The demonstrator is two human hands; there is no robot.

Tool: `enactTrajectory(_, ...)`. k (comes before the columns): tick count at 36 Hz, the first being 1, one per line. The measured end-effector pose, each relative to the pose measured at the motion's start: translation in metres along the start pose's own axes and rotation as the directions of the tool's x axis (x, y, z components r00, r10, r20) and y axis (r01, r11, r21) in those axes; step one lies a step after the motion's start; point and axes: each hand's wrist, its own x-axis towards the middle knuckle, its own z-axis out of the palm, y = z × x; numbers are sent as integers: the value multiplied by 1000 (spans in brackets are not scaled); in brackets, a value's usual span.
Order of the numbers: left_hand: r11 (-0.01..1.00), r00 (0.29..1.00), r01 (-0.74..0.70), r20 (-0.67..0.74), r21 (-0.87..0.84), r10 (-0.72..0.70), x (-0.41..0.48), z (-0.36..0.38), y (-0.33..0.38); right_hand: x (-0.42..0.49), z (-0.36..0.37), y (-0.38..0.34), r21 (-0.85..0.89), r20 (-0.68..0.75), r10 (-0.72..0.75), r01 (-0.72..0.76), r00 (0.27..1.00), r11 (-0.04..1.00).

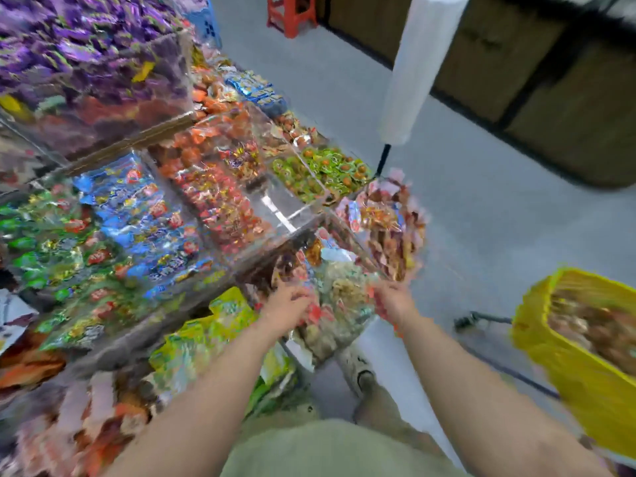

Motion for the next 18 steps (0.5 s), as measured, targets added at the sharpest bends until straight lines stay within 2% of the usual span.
enactTrajectory(2,982,975,169,158,-90,-153,-6,19,-19,-23,-25,48,49,-51,127,-124,991,991)
enactTrajectory(4,939,922,322,268,-124,-281,-15,34,-40,-48,-48,94,164,-102,283,-265,954,950)
enactTrajectory(9,864,806,503,344,31,-482,-34,64,-84,-113,-96,197,375,-144,542,-461,828,804)
enactTrajectory(15,852,798,510,304,120,-520,-38,104,-83,-168,-131,278,541,-169,682,-511,711,668)
enactTrajectory(18,857,802,483,303,176,-514,-37,130,-70,-178,-150,296,609,-153,709,-499,688,616)
